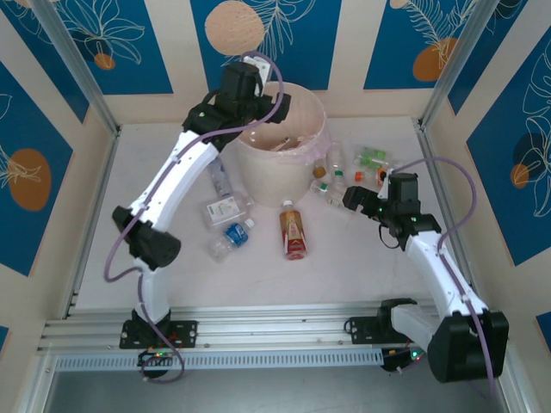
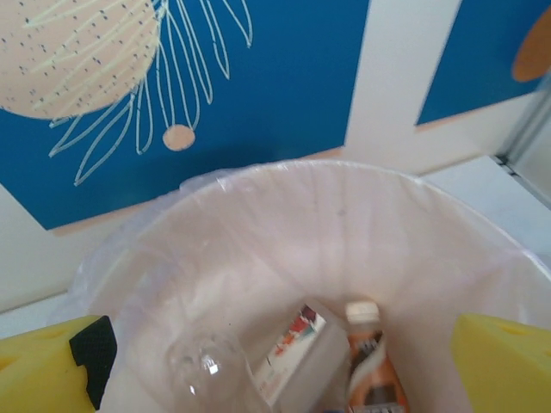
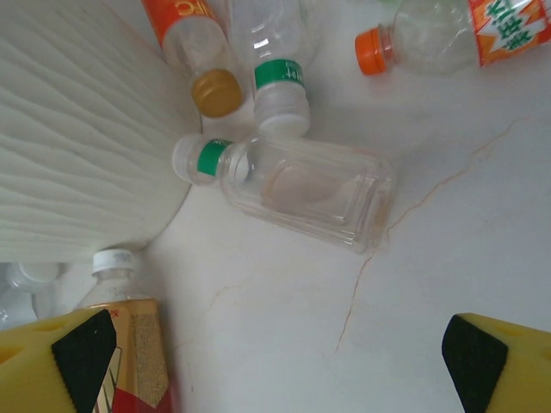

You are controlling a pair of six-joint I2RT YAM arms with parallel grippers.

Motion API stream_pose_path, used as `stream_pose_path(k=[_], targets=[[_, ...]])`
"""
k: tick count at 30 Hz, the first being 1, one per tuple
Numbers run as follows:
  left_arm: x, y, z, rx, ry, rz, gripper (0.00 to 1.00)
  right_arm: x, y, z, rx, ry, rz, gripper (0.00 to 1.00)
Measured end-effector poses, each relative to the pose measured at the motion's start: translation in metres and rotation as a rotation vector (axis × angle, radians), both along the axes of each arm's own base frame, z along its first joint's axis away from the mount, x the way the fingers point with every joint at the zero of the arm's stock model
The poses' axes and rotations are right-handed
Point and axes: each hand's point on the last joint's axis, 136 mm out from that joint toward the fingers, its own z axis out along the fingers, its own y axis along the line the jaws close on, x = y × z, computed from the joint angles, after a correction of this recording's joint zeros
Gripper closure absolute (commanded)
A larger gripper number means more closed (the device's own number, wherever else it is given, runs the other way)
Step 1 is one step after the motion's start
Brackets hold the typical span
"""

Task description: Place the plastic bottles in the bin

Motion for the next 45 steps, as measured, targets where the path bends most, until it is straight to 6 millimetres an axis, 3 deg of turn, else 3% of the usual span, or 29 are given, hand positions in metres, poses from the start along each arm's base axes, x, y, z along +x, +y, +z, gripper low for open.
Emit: stream_pose_path(k=[7,13,21,27,35,43,45], targets=[[-0.037,0.02,0.006,-0.08,-0.023,-0.012,0.0,0.018,0.007,-0.025,-0.035,0.098,0.091,0.0],[-0.06,0.037,-0.021,-0.129,-0.023,0.003,0.0,0.045,0.013,-0.031,-0.13,0.116,0.26,0.01],[-0.092,0.067,-0.053,-0.192,-0.02,0.054,0.0,0.066,0.021,-0.047,-0.26,0.128,0.496,0.01],[-0.097,0.087,-0.054,-0.206,-0.03,0.107,0.0,0.083,0.022,-0.074,-0.403,0.179,0.683,0.04],[-0.097,0.118,-0.084,-0.211,0.017,0.205,0.0,0.085,0.028,-0.113,-0.522,0.242,0.9,0.05],[-0.098,0.143,-0.084,-0.253,0.017,0.271,0.0,0.086,0.033,-0.127,-0.577,0.24,1.015,0.08],[-0.098,0.146,-0.085,-0.263,0.02,0.282,0.0,0.086,0.033,-0.127,-0.579,0.239,1.02,0.13]])
